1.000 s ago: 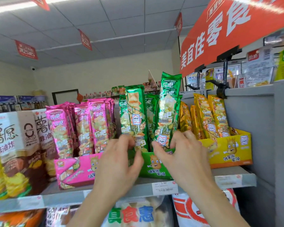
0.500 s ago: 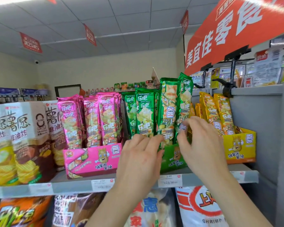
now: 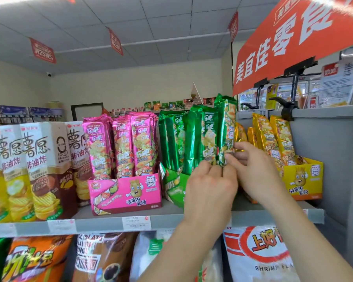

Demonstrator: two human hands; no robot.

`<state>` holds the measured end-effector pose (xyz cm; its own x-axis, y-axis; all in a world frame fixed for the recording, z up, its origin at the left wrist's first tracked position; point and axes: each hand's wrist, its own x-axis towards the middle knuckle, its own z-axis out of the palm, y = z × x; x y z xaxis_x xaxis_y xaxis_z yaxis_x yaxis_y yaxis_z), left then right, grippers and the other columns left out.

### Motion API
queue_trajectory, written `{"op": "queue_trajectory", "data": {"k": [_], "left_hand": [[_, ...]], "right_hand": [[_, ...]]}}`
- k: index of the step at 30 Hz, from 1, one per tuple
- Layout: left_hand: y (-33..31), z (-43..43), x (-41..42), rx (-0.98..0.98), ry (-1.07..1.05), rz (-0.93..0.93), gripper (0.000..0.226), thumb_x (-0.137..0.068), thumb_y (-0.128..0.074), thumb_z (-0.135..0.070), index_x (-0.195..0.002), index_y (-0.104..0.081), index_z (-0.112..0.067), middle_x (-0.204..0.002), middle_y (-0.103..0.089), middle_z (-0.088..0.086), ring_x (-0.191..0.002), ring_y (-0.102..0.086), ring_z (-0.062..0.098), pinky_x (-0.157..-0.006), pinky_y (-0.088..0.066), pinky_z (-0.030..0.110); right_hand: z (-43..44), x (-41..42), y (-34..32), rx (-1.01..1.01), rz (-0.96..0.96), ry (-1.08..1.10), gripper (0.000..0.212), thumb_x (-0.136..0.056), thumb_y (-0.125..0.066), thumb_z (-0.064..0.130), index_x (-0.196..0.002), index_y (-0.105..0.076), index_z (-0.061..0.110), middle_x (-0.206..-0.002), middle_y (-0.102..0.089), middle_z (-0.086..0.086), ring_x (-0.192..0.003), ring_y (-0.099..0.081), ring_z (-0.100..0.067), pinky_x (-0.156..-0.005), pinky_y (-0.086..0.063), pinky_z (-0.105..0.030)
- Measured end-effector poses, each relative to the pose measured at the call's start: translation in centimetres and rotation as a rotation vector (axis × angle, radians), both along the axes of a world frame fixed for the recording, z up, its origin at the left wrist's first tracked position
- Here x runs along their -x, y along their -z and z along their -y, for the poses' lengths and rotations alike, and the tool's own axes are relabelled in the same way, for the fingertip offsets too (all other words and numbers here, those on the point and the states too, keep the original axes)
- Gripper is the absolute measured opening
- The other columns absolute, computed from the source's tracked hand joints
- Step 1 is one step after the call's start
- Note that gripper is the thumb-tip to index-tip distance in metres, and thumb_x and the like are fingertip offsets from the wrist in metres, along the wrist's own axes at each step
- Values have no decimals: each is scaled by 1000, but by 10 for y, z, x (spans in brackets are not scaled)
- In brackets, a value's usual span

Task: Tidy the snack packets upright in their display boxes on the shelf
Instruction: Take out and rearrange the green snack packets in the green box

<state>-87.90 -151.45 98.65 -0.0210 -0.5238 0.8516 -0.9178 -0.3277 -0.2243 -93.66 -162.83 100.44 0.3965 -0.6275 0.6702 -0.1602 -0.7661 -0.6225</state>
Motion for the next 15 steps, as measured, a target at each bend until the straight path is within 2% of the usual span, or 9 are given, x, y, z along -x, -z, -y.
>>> {"op": "queue_trajectory", "data": {"k": [2,3,5,7,8,10,12,15], "left_hand": [[-2,2,7,-31,-45,-7,31,-72,-40,-6,-74,-69,-14,-58,-61,1,-57,-56,21,-51,-42,27],[-3,2,9,-14,-47,-16,30,-72,-41,-8,-76,-70,-15,-60,-62,0,-58,-57,21,-49,-42,27],[1,-5,7,82,35,-52,25,-74,-45,-10,-80,-69,-16,-68,-65,0,-63,-59,22,-50,-43,30],[7,-22,-9,196,146,-145,22,-79,-49,-12,-87,-69,-14,-78,-67,1,-71,-60,24,-56,-47,33],[8,-32,-21,244,151,-200,21,-80,-49,-12,-89,-68,-13,-82,-67,2,-74,-61,25,-59,-47,34],[9,-47,-48,245,51,-270,18,-81,-56,-7,-94,-69,-10,-88,-68,4,-79,-60,28,-63,-48,35],[11,-50,-67,124,-66,-292,22,-81,-67,-4,-103,-70,-8,-96,-70,6,-86,-60,31,-69,-51,38],[12,-45,-78,-16,-52,-215,30,-78,-76,-5,-107,-72,-9,-97,-70,6,-83,-62,31,-65,-53,39]], "right_hand": [[6,1,-5,-14,-57,-38,47,-94,-63,20,-137,-51,9,-119,-70,-10,-107,-66,-24,-91,-45,-26],[7,1,-6,0,-75,-34,51,-94,-63,20,-141,-47,9,-122,-68,-11,-110,-65,-25,-92,-43,-26],[6,4,-5,71,-41,8,56,-93,-64,21,-144,-43,11,-124,-66,-10,-108,-65,-26,-96,-49,-37],[-1,10,0,219,81,105,51,-92,-61,25,-139,-44,16,-120,-62,-4,-95,-65,-15,-83,-56,-45],[-6,14,3,289,164,126,45,-92,-59,28,-134,-47,19,-115,-57,0,-88,-61,-4,-75,-57,-43],[-19,19,8,367,275,101,32,-91,-53,37,-120,-49,25,-102,-47,8,-82,-53,3,-65,-52,-30],[-30,17,13,366,218,66,38,-88,-50,53,-116,-48,28,-98,-43,11,-86,-50,2,-64,-42,-18],[-37,7,23,285,-19,95,62,-81,-52,69,-130,-43,32,-106,-38,8,-86,-50,-8,-67,-42,-25]]}}
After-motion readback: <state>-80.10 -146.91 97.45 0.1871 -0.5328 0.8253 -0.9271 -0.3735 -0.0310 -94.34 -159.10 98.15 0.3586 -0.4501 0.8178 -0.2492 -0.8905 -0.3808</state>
